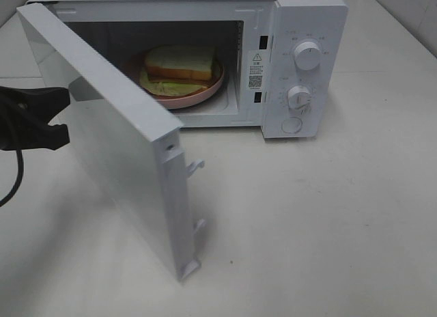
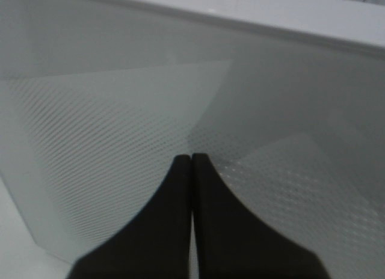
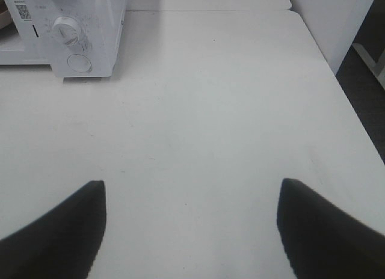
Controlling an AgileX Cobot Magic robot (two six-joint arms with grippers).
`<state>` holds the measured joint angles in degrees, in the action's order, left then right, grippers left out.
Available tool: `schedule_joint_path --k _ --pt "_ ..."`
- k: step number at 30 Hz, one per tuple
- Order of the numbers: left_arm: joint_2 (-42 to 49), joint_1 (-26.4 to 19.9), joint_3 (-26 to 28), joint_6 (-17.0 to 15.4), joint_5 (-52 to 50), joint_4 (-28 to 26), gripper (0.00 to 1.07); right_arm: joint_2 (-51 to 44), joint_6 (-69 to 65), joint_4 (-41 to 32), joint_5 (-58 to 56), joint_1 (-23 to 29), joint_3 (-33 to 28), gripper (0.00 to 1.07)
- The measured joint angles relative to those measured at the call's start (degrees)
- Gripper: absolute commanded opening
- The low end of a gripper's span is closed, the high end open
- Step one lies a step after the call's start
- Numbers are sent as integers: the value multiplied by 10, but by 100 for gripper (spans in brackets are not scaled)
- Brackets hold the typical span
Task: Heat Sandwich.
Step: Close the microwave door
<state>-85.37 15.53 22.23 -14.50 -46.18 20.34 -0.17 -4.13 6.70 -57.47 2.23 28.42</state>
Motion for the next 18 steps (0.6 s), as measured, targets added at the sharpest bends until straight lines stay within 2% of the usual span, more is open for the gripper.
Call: schedule_joint_path --k 7,12,18 --pt "-18 30 14 5 -2 -29 0 0 0 0 0 0 0 75" --pt "-32 72 45 17 18 -75 0 0 0 0 0 0 0 75" --pt "-60 129 105 70 73 -139 0 0 0 0 0 0 0 75"
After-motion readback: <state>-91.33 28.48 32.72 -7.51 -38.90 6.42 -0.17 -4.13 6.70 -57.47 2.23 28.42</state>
